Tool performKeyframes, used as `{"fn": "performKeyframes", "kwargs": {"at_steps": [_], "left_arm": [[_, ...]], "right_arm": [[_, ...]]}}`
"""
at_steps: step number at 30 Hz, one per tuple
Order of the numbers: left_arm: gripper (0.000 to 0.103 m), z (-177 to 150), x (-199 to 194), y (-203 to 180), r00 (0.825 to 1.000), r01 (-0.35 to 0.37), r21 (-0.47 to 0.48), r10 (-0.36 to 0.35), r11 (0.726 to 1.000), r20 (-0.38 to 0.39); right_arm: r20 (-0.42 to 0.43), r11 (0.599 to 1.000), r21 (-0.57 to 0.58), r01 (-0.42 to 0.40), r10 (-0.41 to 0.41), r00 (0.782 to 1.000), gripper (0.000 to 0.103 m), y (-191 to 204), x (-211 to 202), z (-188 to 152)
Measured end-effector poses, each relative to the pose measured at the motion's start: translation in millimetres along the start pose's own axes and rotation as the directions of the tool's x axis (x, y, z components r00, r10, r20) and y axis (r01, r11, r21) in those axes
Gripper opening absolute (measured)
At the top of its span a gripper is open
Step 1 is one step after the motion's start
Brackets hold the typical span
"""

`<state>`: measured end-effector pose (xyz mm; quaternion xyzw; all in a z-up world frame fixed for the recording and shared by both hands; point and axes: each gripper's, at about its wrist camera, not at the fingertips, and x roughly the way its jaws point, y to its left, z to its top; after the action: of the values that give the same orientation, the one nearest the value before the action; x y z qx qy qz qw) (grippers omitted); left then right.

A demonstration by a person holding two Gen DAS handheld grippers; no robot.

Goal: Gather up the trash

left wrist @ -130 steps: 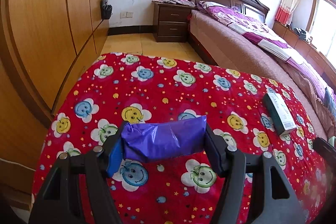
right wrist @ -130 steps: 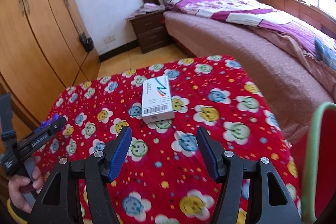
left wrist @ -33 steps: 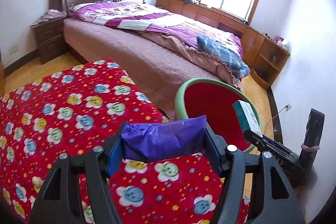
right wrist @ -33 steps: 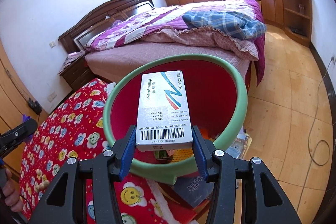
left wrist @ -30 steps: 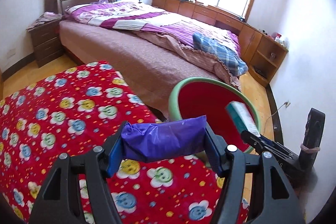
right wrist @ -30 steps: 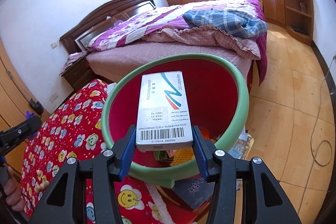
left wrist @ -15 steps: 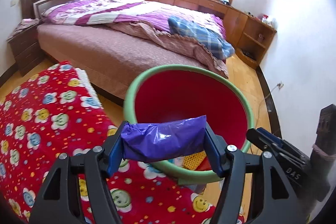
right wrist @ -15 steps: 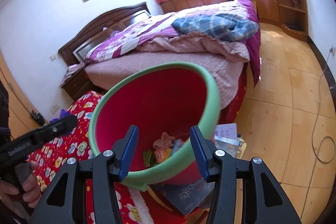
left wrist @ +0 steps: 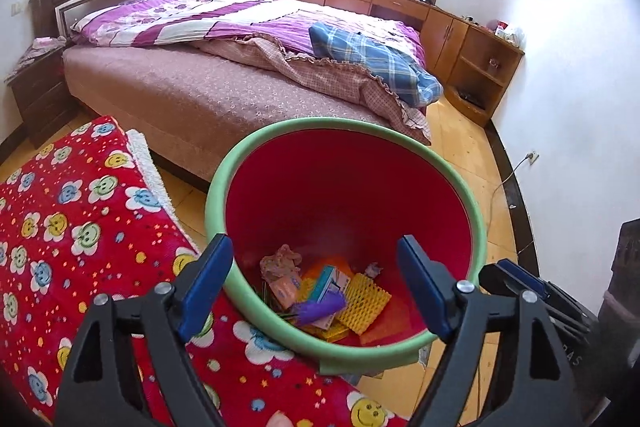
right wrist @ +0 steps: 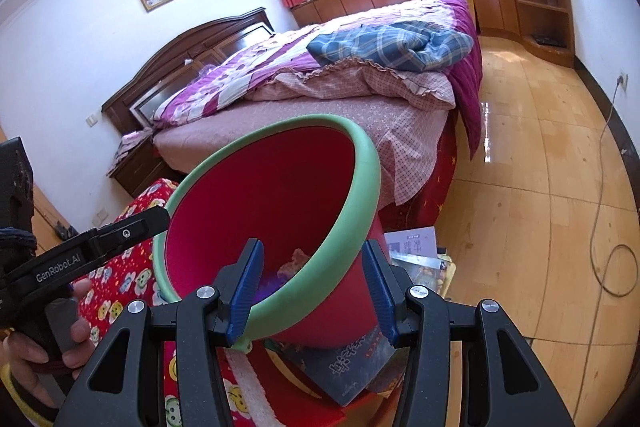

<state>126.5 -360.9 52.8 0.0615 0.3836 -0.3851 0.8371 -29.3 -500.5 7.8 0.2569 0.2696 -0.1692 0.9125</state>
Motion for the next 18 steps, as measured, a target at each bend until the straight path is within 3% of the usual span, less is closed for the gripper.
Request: {"fn": "performKeyframes", "kwargs": {"at_steps": [6, 18], "left_arm": [[0.083, -4.7, -25.8, 13.1, 0.999, -0.015, -0.053, 0.016, 0.998, 0.03], [0.083, -38.9, -99.3, 51.6, 0.986, -0.131, -0.157, 0.144, 0.979, 0.079]], "right_arm": [[0.001, 0.999, -0.035, -0.026, 0.026, 1.0, 0.053, 17.6, -7.1, -3.0], [-0.002, 0.989, -0.125, -0.08, 0.081, 0.997, 0.065, 69.9, -27.3, -17.3]]}}
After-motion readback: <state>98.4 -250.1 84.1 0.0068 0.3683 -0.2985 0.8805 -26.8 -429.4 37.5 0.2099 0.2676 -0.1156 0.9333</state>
